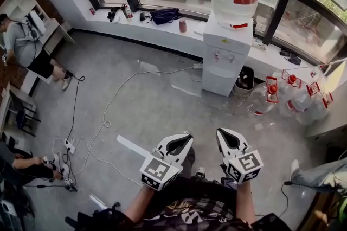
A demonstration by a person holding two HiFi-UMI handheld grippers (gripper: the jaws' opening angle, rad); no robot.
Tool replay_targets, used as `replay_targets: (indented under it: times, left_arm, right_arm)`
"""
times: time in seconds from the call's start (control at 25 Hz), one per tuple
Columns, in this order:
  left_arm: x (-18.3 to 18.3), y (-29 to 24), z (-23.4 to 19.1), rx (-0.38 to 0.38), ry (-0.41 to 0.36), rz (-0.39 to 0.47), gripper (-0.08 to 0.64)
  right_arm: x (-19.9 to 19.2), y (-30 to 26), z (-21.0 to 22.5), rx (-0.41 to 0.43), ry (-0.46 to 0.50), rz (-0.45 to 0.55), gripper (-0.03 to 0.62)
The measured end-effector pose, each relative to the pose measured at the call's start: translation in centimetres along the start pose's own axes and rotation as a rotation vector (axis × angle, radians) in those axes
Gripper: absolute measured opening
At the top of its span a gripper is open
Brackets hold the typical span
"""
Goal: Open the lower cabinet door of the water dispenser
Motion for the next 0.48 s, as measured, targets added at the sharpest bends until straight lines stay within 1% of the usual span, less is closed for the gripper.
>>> replay_targets:
  times: [0.12, 0.24, 0.36, 0.48]
  left_arm:
    - [-0.3, -1.4, -3.4, -0.018, 0.01, -0.028, 0.02]
    - [-0.1, -3.5, -7.1, -0.048, 0.011, -0.049, 0.02]
    - [0.7, -5.7, -11.1, -0.083, -0.016, -0.055, 0.02]
    - [1.5, -8.0, -14.5, -0.136, -0.043, -0.055, 0.02]
  right_arm:
    - [0.0, -3.2, 1.3, -0.017, -0.026, -0.02, 0.014]
    - [0.6, -6.6, 3.3, -0.051, -0.056, -0.016, 0.014]
    - [1.3, -10.2, 5.8, -0.101, -0.057, -0.016, 0.015]
    - [2.1, -13.1, 8.3, -0.165, -0.055, -0.02, 0.017]
Point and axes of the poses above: the fingertips, and each gripper's own axes: y backward along the fingers, z to its right, x out of its top, the point moved 2 cm from there along y, backward along the fingers, and after that the axes turned 2 degrees about -x, right-handed, at the moved point
